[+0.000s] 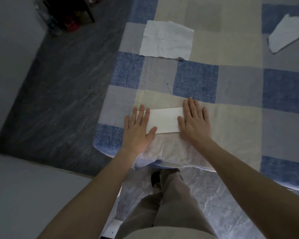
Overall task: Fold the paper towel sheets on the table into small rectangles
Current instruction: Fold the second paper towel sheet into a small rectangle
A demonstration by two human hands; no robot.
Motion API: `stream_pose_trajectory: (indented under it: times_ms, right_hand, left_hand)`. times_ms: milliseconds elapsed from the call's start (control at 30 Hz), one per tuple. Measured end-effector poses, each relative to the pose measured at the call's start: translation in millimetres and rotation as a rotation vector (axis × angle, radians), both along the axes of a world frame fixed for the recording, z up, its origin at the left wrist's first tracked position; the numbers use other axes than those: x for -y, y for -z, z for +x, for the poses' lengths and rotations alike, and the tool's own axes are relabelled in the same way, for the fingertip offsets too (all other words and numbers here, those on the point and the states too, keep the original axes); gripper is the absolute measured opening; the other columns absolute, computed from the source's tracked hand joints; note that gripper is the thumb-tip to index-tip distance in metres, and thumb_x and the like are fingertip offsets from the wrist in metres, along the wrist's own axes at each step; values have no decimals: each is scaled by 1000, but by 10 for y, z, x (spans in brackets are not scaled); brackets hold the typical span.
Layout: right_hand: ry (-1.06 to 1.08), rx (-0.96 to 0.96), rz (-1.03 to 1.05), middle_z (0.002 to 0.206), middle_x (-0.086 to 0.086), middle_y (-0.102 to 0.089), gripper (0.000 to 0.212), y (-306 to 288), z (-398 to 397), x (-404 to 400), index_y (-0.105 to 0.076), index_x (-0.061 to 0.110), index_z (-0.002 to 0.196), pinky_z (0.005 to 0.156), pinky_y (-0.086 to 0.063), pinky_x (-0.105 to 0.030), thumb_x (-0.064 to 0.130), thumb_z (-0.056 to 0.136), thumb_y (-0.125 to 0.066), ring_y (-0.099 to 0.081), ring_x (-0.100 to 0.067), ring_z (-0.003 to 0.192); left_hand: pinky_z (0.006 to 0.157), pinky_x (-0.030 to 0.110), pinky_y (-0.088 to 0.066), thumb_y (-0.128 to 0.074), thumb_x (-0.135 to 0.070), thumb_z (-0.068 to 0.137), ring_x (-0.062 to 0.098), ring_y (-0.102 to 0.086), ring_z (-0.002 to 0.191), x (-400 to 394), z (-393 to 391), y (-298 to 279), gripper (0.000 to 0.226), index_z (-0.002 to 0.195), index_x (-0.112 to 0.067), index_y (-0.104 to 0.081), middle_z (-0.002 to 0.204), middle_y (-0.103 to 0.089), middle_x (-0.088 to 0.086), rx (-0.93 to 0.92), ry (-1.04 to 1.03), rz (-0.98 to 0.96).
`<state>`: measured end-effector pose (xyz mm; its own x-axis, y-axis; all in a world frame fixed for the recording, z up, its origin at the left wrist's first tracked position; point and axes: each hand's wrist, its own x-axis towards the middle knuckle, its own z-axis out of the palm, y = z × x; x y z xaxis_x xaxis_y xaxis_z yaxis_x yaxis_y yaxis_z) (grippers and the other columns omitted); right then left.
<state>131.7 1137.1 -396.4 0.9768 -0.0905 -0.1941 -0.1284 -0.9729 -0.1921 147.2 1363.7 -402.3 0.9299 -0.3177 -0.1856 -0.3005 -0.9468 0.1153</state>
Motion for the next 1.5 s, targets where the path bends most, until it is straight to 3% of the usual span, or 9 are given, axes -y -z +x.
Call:
stream_pose_trajectory:
  times_ms: [200,567,733,867,1000,1133,1233,1367,1500]
  right_hand:
    - [-3,-25,3,162,-3,3,66,-23,22,9,-3,17,153,119,1,-42,48,96,-13,3,-18,148]
    - [101,-101,-60,161,3,12,61,-115,-186,311,6,31,152,118,2,-49,51,97,-12,11,-18,147]
    - [111,-125,-23,160,-5,-6,58,-259,-87,331,-15,25,148,113,-14,-54,44,95,-32,-7,-26,146]
    - [104,-81,-31,143,-15,-32,51,-396,39,234,-36,16,132,103,-31,-49,32,86,-49,-31,-35,131]
    - [86,-68,23,129,-13,-42,44,-473,172,207,-47,12,123,96,-38,-46,33,84,-53,-39,-33,120]
    - [61,-97,39,120,-10,-45,41,-534,317,256,-52,14,107,92,-42,-45,45,81,-59,-42,-31,115]
    - [69,-139,208,105,-6,-53,44,-570,403,241,-48,15,100,81,-47,-41,44,75,-70,-52,-27,97]
    - [52,-234,271,101,-2,-52,39,-569,457,259,-54,16,104,71,-42,-31,37,77,-73,-53,-22,89]
    - [47,-215,411,84,1,-54,12,-574,422,263,-55,19,79,58,-34,-25,24,81,-66,-49,-15,72]
  left_hand:
    - [117,52,2,-13,-67,88,25,12,148,32,28,-35,80,154,-24,4,162,11,0,-59,-19,11]
    - [116,54,11,-28,-76,86,24,28,144,66,99,-159,93,151,-26,17,157,28,-2,-219,-12,16]
    - [116,54,12,-27,-77,85,24,28,143,79,117,-136,94,151,-27,18,157,30,-3,-228,-19,32]
    - [116,53,13,-25,-79,84,24,29,143,77,113,-133,95,149,-29,21,156,31,-4,-213,-17,34]
    - [116,53,12,-27,-79,83,21,31,142,79,128,-137,95,150,-30,19,156,32,-5,-248,-34,16]
    - [116,53,12,-29,-80,82,19,31,142,86,125,-146,96,151,-30,17,156,30,-6,-255,-45,8]
    - [116,52,14,-29,-80,82,19,30,143,90,124,-176,96,150,-31,18,157,29,-6,-267,-50,3]
    - [116,52,13,-30,-80,82,20,27,144,88,114,-193,97,150,-30,18,157,27,-6,-267,-56,1]
    - [114,57,12,-17,-86,73,20,27,144,116,134,-243,102,150,-30,18,157,28,-5,-299,-71,28]
